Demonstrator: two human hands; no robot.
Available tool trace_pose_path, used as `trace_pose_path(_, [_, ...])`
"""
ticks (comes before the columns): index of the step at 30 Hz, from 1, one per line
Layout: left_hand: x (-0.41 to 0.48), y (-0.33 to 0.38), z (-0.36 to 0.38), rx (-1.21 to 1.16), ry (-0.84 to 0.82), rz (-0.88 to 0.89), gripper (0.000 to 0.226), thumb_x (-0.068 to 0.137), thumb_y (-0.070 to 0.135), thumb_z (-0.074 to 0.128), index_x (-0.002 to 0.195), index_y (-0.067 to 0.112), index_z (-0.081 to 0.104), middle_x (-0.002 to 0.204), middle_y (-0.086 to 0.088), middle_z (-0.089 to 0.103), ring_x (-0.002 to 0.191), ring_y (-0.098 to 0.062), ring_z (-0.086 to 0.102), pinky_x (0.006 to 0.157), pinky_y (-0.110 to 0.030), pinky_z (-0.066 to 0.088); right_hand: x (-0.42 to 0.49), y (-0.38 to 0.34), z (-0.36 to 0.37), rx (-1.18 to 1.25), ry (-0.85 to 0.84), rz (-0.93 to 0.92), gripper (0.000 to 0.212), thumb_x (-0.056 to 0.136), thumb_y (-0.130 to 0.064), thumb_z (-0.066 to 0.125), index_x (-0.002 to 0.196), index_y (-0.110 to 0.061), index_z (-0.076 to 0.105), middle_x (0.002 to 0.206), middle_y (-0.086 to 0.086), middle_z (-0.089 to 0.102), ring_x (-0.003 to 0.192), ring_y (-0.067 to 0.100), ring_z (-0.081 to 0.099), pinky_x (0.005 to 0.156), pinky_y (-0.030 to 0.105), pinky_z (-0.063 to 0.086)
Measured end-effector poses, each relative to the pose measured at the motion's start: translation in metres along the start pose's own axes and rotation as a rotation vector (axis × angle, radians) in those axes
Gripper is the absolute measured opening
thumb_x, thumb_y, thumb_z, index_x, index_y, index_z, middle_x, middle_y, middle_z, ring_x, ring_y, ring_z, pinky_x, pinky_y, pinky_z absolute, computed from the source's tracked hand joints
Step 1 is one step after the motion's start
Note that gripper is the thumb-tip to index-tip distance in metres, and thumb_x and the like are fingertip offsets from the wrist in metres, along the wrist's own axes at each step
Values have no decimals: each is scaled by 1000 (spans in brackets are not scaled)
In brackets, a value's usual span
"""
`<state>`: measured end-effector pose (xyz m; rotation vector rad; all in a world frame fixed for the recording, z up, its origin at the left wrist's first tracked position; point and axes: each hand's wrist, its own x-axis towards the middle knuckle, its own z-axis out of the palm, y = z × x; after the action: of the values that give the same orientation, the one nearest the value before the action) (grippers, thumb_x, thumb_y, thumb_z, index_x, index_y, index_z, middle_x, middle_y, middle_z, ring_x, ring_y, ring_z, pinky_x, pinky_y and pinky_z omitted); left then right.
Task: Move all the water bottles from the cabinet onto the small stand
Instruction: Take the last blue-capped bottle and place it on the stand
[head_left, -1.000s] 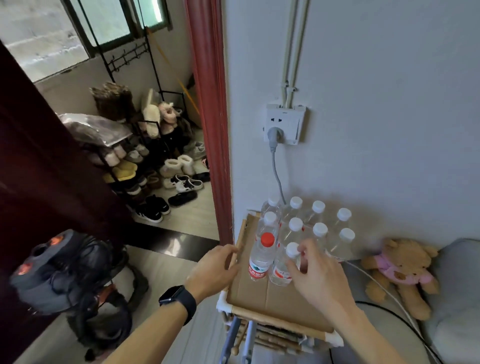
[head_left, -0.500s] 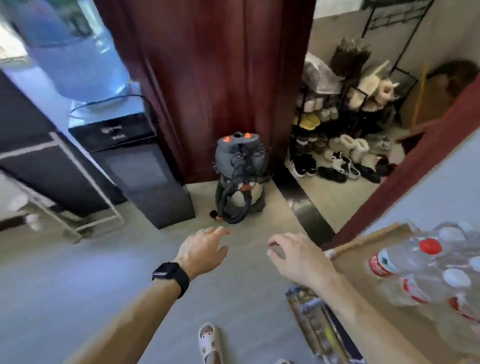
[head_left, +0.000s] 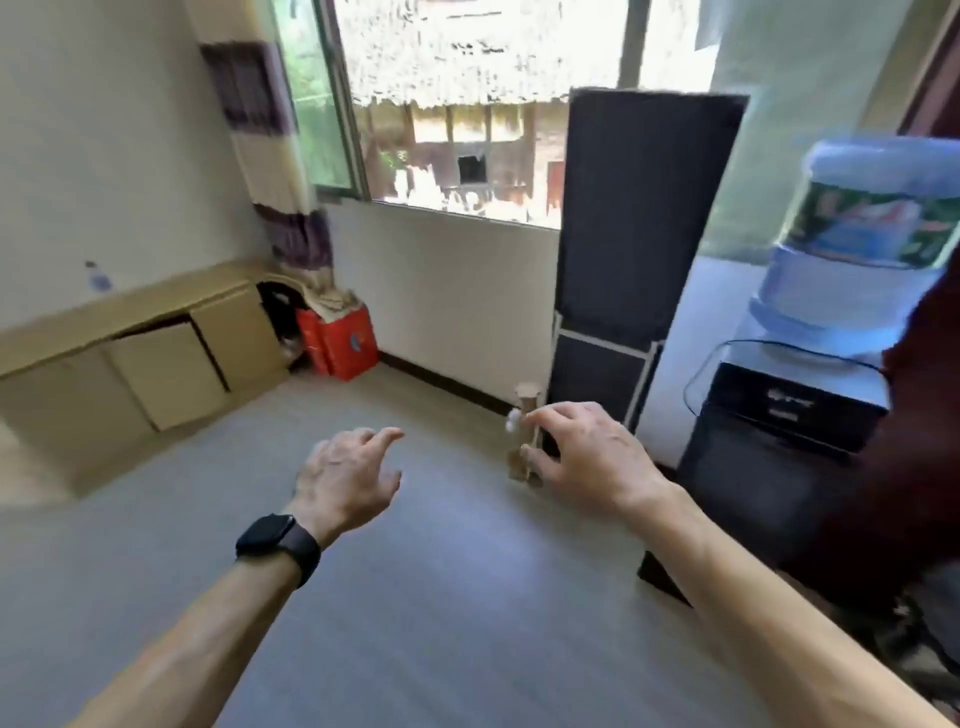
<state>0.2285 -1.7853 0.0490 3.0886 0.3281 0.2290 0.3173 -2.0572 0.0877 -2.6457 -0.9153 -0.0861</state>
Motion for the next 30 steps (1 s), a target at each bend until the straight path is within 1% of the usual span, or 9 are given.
trace_pose_path(3, [2, -107, -31, 39, 59, -175, 55, 93, 47, 48, 145, 33, 37, 136, 3, 55, 123, -20, 52, 101, -38, 42, 83, -85, 19, -9, 14, -158, 44, 96, -52, 45, 137, -38, 46, 144, -14, 45, 138, 14, 31, 109, 35, 35])
trace_pose_path(6, [-3, -189, -57, 107, 84, -291, 55, 93, 48, 47, 145, 34, 35, 133, 2, 56, 120, -21, 53, 98, -39, 42, 148, -154, 37, -3, -3, -271, 45, 96, -52, 44, 139, -39, 44, 147, -14, 43, 140, 14, 28, 109, 35, 33])
trace_pose_path(9, [-7, -254, -77, 187, 101, -379, 51, 94, 48, 46, 142, 34, 39, 133, 4, 57, 120, -21, 53, 96, -38, 40, 203, -210, 56, 15, -3, -366, 46, 95, -54, 43, 138, -39, 44, 146, -13, 44, 140, 15, 30, 108, 36, 35])
trace_pose_path(12, [-3, -303, -88, 219, 114, -453, 48, 94, 49, 46, 140, 35, 43, 134, 5, 55, 121, -21, 53, 97, -37, 40, 254, -255, 72, 37, 13, -453, 46, 94, -56, 44, 137, -40, 45, 144, -16, 46, 139, 14, 31, 108, 37, 35])
trace_pose_path(15, [10, -346, -90, 244, 118, -517, 49, 94, 50, 44, 140, 35, 43, 136, 7, 55, 121, -20, 53, 97, -37, 41, 306, -287, 86, 50, 26, -515, 46, 93, -57, 43, 136, -41, 46, 144, -18, 47, 140, 13, 31, 108, 39, 35])
trace_pose_path(19, [47, -403, -90, 271, 134, -604, 48, 93, 52, 43, 139, 37, 43, 137, 9, 54, 123, -18, 53, 100, -35, 41, 384, -312, 102, 76, 65, -585, 42, 94, -55, 44, 134, -41, 48, 143, -19, 48, 139, 13, 32, 105, 37, 35])
trace_pose_path(22, [82, -438, -96, 264, 138, -663, 47, 93, 53, 43, 137, 38, 45, 136, 10, 56, 122, -19, 54, 100, -38, 42, 447, -323, 113, 91, 47, -628, 40, 95, -53, 44, 133, -41, 50, 141, -18, 51, 137, 15, 35, 102, 39, 38])
trace_pose_path(26, [132, -482, -102, 279, 170, -718, 46, 93, 52, 43, 136, 38, 47, 132, 9, 58, 119, -21, 55, 98, -38, 43, 526, -340, 128, 98, 46, -669, 36, 95, -52, 45, 128, -38, 52, 133, -18, 57, 134, 17, 40, 99, 38, 42])
trace_pose_path(30, [177, -525, -91, 249, 163, -747, 44, 94, 51, 42, 135, 37, 48, 130, 8, 59, 118, -21, 55, 95, -38, 43, 593, -366, 151, 114, 11, -713, 35, 94, -50, 48, 126, -35, 54, 126, -16, 60, 131, 17, 43, 97, 42, 44])
